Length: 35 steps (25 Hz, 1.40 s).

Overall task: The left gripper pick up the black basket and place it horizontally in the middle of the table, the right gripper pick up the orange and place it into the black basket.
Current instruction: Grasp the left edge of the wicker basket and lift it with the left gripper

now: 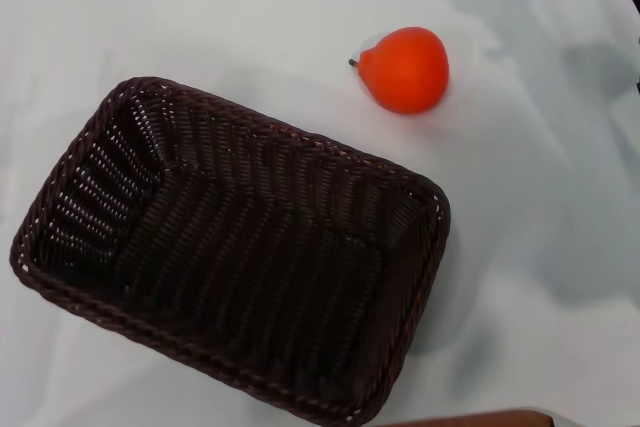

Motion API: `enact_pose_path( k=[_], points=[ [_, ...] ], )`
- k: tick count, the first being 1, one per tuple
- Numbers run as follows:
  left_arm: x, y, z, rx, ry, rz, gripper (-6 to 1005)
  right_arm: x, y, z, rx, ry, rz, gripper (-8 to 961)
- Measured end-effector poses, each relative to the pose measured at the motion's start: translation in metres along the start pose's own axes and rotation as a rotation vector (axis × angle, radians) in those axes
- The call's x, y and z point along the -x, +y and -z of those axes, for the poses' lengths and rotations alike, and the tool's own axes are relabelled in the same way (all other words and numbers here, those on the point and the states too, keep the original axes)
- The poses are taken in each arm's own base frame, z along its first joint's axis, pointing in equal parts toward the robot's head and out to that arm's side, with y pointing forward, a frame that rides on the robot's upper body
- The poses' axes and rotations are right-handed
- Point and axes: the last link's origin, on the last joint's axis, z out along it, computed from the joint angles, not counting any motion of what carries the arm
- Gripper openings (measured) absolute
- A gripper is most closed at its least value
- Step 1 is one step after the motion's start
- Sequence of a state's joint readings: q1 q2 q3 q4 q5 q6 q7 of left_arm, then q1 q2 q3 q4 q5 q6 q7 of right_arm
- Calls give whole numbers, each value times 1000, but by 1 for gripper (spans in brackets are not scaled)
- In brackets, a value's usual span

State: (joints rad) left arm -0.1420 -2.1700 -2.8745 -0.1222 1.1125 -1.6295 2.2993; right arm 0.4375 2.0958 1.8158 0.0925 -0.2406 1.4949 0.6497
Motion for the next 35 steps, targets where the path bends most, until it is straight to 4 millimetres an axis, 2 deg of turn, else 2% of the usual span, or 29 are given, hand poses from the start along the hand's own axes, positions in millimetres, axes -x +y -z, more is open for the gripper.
enact_pose_path(
  k=[15,20,23,25,26,28,32,35],
  points=[
    [0,8,-12,68,0,-1,639,4,4,6,23,-25,-14,945],
    [-12,10,-13,159,-12,-50,632,3,3,5,18,-25,-20,946],
    [-33,8,-22,291,-115,-13,628,4,3,4,18,-29,-25,946],
    [-39,7,-25,309,-139,-4,625,3,3,5,13,-26,-37,946],
    [-69,5,-37,398,-294,11,624,2,3,5,11,-23,-41,946],
    [-85,6,-45,429,-379,4,621,1,4,7,9,-20,-43,946],
    [-124,23,-61,510,-623,-50,615,-3,8,9,20,-7,-50,946],
    [-141,43,-69,531,-752,-121,622,-7,9,8,17,11,-60,946]
  ],
)
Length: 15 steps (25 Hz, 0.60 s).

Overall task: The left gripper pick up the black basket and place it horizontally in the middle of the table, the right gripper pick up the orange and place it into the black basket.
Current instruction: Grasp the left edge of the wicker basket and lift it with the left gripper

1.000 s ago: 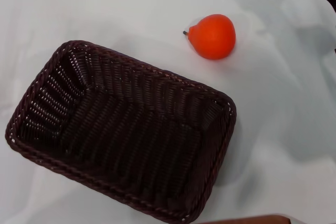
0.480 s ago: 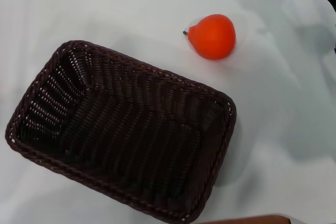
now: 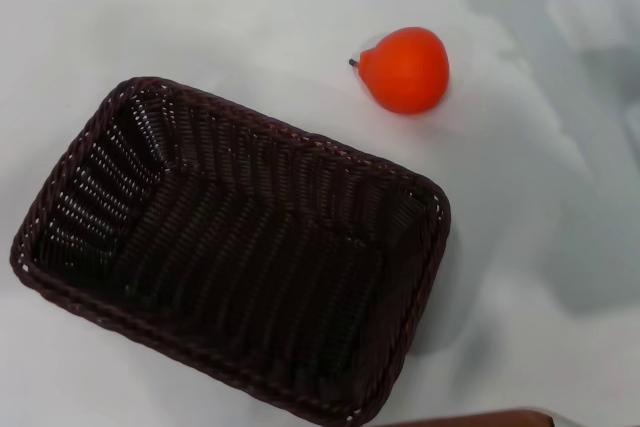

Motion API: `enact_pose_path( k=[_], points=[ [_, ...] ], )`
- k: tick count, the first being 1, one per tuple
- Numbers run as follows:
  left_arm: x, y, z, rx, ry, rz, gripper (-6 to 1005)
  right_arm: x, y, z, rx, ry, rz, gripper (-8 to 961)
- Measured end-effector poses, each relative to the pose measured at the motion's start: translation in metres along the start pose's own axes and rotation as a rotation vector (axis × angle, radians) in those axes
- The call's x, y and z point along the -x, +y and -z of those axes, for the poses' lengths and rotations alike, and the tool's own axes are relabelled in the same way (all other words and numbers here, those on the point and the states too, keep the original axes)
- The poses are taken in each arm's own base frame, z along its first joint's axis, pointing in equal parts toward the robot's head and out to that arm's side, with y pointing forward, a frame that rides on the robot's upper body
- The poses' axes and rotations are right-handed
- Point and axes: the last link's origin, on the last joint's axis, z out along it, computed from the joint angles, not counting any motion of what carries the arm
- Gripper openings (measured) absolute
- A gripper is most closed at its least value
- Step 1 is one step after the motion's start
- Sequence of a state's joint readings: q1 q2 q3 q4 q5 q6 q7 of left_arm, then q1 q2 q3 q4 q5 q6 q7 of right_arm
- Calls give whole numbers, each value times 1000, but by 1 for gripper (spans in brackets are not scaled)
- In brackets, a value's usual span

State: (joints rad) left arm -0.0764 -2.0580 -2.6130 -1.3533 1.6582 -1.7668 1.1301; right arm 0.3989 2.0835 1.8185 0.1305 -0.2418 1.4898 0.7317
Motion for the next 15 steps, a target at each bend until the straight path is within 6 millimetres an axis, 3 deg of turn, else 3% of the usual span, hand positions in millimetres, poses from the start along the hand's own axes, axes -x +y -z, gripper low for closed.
enact_pose_path(
  k=[6,11,15],
  points=[
    [-24,32,-13,-153,-211,-176,831,-4,-1,-2,-11,17,-7,946],
    [-34,53,-30,-168,-315,-149,860,-6,0,-2,-13,26,-8,945],
    [-31,55,-43,-210,-386,-120,883,-6,1,0,-6,27,-8,945]
  ],
)
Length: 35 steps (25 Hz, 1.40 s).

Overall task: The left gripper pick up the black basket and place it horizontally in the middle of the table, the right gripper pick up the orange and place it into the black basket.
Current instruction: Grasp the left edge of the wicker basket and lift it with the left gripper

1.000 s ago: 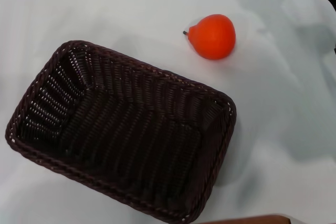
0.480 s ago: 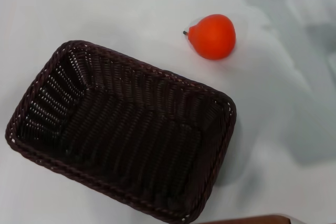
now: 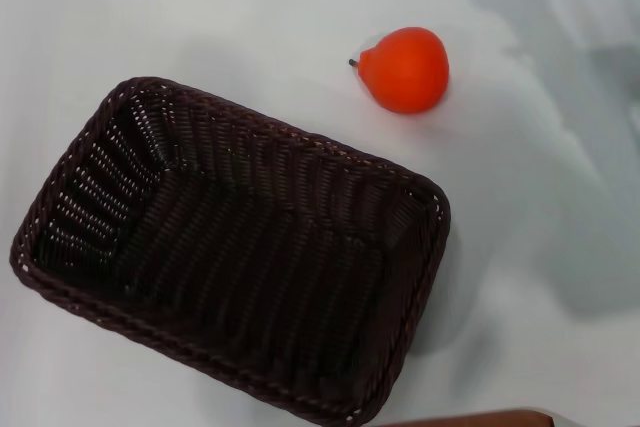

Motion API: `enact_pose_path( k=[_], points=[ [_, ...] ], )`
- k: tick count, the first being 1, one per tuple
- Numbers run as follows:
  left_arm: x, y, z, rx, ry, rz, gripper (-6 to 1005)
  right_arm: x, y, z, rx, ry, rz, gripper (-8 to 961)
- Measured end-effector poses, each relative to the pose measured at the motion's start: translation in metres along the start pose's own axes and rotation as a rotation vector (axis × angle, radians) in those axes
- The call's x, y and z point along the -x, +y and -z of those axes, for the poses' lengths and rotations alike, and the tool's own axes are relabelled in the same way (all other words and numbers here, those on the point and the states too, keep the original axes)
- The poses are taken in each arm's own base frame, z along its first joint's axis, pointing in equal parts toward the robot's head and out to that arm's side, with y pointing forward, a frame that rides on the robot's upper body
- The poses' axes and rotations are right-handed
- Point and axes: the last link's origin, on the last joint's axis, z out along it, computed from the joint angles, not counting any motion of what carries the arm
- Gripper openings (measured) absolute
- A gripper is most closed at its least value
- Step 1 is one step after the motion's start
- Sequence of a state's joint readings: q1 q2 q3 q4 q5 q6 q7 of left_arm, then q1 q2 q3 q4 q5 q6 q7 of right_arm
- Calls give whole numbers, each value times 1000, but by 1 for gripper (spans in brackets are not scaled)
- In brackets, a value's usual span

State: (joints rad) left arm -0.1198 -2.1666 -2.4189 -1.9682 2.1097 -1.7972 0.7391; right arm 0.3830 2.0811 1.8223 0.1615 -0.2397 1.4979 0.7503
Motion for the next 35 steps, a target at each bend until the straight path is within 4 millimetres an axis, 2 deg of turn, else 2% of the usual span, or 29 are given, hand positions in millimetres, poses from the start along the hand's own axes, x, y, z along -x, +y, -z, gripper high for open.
enact_pose_path(
  k=[10,19,27,35],
  points=[
    [-5,17,-38,-16,-201,-42,891,-7,6,6,28,32,11,945],
    [4,32,-81,-72,-355,-114,885,-10,9,9,41,39,18,946],
    [12,32,-97,-140,-424,-153,867,-14,13,17,65,66,23,946],
    [21,35,-113,-107,-505,-161,849,-10,14,23,84,48,25,945]
  ],
)
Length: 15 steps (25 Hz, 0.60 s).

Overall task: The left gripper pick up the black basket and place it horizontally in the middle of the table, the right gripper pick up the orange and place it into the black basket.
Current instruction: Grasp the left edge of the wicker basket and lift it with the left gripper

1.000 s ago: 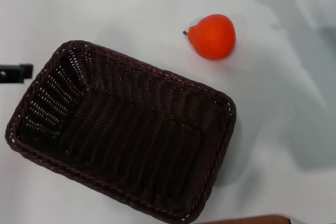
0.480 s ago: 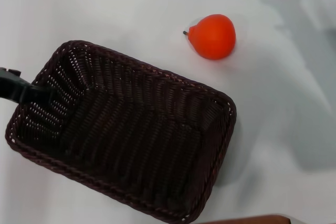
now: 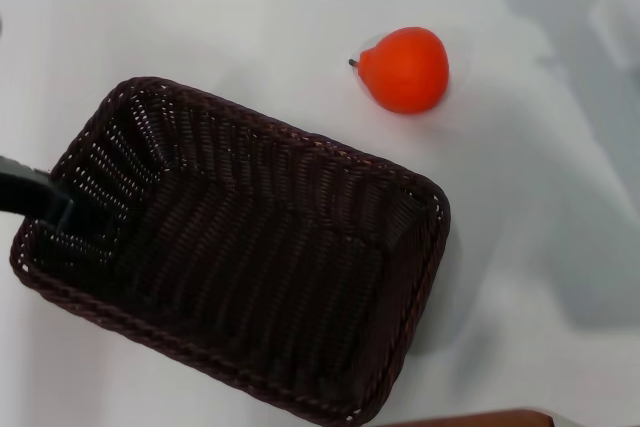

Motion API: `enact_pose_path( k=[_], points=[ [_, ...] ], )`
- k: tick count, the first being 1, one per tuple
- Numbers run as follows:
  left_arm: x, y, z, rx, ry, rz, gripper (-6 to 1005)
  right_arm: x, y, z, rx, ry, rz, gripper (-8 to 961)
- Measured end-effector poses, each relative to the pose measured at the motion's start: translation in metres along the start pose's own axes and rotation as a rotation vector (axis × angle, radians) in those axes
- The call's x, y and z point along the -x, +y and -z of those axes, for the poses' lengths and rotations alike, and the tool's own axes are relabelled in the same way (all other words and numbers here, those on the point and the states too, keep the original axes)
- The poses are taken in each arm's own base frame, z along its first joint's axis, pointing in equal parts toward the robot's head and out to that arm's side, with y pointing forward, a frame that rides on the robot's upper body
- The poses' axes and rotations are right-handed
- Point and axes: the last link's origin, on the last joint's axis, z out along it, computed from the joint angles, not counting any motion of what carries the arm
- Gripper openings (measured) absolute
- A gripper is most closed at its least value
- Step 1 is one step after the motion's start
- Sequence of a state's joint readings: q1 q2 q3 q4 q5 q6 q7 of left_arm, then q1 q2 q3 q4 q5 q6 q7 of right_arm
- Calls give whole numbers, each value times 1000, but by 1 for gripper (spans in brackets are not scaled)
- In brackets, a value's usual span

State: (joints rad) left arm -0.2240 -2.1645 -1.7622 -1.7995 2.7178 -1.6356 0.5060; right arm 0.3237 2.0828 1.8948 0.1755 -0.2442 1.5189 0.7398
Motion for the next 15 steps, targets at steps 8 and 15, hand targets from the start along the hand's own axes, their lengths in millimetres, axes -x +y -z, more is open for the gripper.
enact_pose_path(
  k=[8,15],
  points=[
    [1,8,-9,53,-80,-24,800,4,0,-1,12,-20,-3,945],
    [-1,3,-8,38,-61,48,419,7,-2,-3,-1,-36,-5,945]
  ],
)
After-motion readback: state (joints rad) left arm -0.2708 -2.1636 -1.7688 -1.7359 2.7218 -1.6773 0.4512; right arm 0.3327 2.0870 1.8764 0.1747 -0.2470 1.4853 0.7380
